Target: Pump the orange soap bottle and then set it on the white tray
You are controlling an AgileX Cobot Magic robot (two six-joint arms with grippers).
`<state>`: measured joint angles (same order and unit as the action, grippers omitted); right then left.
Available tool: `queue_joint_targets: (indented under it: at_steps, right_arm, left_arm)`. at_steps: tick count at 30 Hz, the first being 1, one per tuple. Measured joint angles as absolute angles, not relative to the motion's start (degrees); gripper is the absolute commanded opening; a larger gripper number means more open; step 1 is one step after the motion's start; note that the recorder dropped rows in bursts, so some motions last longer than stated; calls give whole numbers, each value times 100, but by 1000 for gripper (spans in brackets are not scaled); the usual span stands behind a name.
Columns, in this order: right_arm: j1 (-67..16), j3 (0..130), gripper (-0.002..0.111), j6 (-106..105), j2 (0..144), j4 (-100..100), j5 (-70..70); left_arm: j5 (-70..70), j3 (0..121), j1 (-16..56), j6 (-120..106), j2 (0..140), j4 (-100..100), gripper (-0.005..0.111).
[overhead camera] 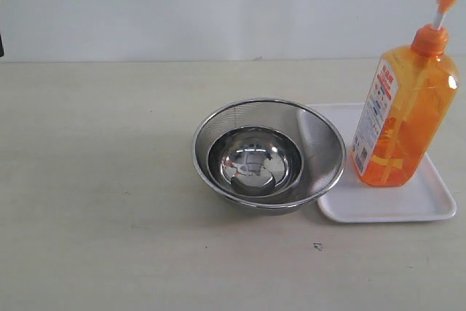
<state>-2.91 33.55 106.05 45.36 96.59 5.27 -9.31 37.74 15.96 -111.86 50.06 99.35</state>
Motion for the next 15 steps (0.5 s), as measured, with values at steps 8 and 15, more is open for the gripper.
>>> queue_joint_targets:
  at_steps: [8,15]
  right_arm:
    - [-291,3355,0,10822,4536,9636,732]
    - [-291,3355,0,10135,4536,9043,745]
  left_arm:
    - [-931,3774,1596,-11186,5006,9935,5]
    - [-931,3774,1596,-11186,5006,9935,5]
